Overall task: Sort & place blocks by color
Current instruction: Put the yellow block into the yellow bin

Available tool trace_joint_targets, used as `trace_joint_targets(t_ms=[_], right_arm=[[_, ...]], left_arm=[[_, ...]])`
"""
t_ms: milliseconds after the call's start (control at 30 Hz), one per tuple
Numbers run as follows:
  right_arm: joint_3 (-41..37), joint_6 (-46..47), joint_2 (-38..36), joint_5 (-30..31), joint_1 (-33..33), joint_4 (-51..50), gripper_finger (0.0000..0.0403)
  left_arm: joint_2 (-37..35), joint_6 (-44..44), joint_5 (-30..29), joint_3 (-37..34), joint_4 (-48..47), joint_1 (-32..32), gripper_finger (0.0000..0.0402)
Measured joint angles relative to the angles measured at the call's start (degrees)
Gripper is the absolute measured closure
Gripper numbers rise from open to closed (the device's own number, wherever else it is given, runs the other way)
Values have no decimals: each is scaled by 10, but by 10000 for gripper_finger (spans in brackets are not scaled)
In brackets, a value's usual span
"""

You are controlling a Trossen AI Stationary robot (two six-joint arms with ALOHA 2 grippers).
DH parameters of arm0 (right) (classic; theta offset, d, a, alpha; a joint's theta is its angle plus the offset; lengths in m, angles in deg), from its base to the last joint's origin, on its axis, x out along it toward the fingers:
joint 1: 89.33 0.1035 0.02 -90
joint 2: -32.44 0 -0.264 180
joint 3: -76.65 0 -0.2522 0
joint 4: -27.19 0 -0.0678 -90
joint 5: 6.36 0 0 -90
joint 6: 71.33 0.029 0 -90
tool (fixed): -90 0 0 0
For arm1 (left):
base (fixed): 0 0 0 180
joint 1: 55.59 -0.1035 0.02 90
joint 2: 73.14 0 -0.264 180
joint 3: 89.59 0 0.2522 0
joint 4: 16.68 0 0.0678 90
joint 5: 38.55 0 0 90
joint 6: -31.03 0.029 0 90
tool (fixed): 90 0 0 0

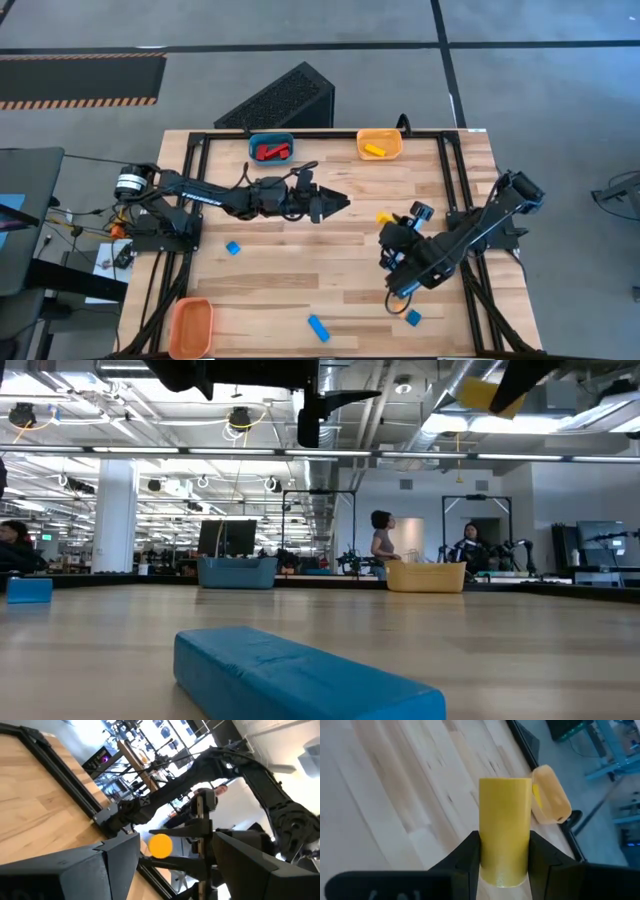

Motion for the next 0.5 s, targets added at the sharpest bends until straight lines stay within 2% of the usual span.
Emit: trace_joint_targets(t_ms=[233, 400, 500], right_arm=[[-44, -8, -25, 0, -6, -3, 284], [-158, 60, -106, -1, -5, 4, 284], [-217, 102, -163, -4, -5, 48, 284]], left_arm=[[0, -21, -3, 0, -30, -4, 164], [0, -24, -14, 0, -39, -11, 164], [0, -31, -13, 0, -50, -26, 164]])
